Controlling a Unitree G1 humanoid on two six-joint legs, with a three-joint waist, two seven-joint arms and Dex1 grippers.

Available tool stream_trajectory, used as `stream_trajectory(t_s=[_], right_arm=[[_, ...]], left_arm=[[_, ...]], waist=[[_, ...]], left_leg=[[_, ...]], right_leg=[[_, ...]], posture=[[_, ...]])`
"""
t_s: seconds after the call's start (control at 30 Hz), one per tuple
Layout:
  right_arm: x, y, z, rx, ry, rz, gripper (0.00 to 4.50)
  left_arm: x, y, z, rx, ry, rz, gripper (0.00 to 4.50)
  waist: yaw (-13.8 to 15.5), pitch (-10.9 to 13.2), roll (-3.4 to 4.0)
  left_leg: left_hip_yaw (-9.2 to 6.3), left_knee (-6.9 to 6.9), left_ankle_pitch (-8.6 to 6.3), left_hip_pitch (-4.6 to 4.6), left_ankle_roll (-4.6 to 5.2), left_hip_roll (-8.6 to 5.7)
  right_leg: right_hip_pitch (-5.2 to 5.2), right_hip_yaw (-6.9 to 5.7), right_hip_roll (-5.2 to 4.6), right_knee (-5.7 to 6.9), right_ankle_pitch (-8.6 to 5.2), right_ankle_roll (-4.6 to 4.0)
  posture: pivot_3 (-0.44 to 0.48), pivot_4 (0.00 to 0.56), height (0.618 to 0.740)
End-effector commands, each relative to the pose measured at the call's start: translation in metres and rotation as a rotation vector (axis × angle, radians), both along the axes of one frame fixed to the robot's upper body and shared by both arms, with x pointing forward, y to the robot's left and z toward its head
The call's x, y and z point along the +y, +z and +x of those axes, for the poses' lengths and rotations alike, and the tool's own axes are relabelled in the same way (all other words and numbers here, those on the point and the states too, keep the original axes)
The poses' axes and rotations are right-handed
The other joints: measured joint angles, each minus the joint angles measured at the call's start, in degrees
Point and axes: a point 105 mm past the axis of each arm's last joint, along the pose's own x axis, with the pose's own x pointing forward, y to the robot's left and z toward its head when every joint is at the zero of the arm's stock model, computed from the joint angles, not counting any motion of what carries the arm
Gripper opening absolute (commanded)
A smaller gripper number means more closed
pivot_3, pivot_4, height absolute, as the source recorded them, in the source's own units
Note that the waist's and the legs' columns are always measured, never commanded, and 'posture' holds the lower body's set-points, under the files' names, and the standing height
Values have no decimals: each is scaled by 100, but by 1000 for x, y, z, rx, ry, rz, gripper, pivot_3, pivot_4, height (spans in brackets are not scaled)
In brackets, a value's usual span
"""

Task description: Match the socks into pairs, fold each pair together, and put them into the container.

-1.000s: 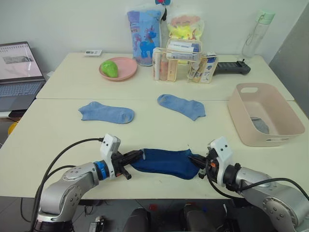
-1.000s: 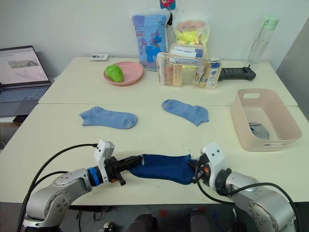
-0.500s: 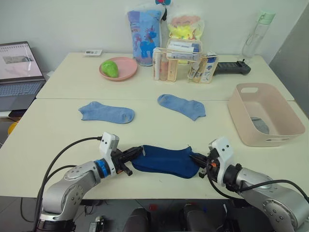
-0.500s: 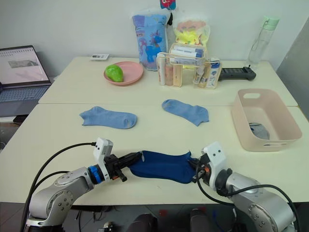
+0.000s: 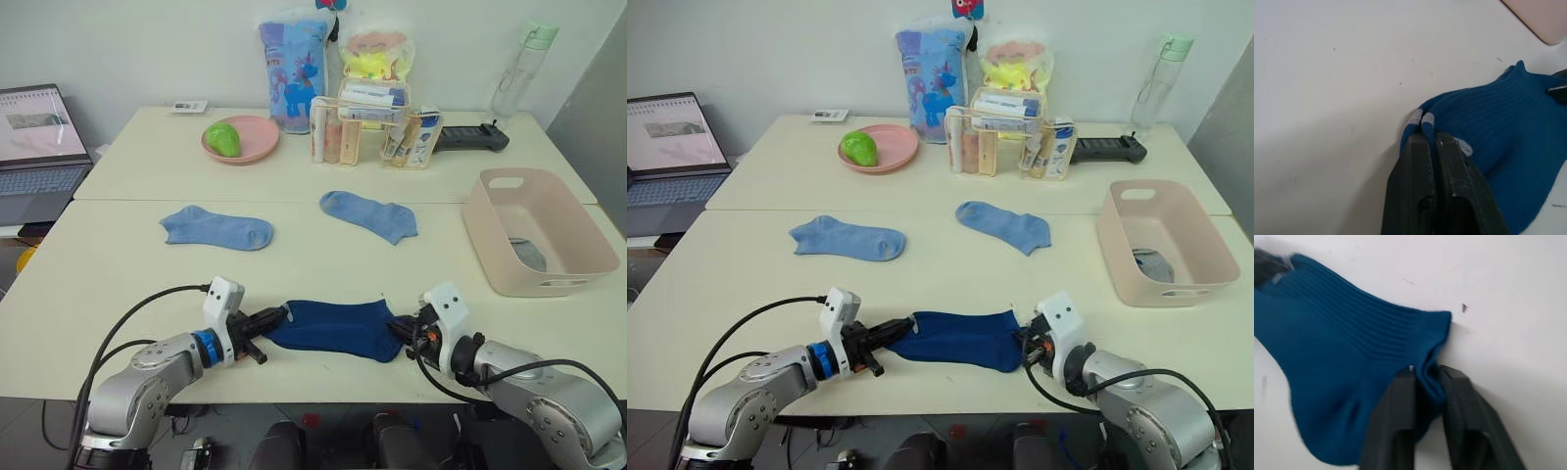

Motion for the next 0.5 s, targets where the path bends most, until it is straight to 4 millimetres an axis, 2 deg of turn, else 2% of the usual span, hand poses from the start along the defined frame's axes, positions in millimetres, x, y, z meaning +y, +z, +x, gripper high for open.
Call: stream_trajectory(t_s=[0.03, 0.1, 0.23, 0.27, 0.37, 0.43, 0.5], right_arm=[[1, 22, 7, -113, -5, -1, 2128], [-1, 27, 8, -143, 3, -16, 2867], [4, 53, 14, -271, 29, 18, 4311], [7, 57, 14, -295, 48, 30, 4439], [16, 67, 12, -345, 101, 62, 4439], [21, 71, 10, -365, 134, 78, 4439], [24, 71, 10, -360, 158, 83, 4041]], left_arm=[[2, 9, 4, -46, 17, -2, 1254], [6, 15, 5, -73, 39, -27, 1868], [20, 33, 10, -113, 48, -59, 3138], [23, 37, 13, -128, 52, -38, 3153], [27, 60, 25, -212, 39, -47, 3153], [22, 77, 28, -254, -29, -57, 3153], [10, 86, 26, -296, -140, -23, 2754]], waist=[[-2, 0, 2], [-1, 0, 1], [-2, 1, 0], [-1, 0, 0], [3, 1, 0], [10, 3, -5], [5, 3, -4]], left_leg=[[0, 0, 0, 1, 0, 1], [0, -1, 0, 0, 0, 1], [-2, -1, 0, -2, -1, 1], [-2, -1, 0, -1, 0, 1], [-2, 0, 0, -1, -1, -1], [-2, 1, 0, -4, -1, -2], [-1, 1, 1, -5, -2, -3]], right_leg=[[0, 0, 0, 1, 0, 0], [0, 1, 0, 1, 0, 0], [-2, -2, 0, 0, 0, 0], [-2, -2, 0, 1, 0, 0], [-1, -5, 1, 1, 0, 0], [-1, -7, 0, -1, 0, 0], [-1, -9, 0, -1, 0, 0]], posture=[[0, 150, 703], [0, 150, 703], [0, 150, 703], [0, 150, 703], [0, 150, 703], [0, 150, 703], [0, 150, 703]])
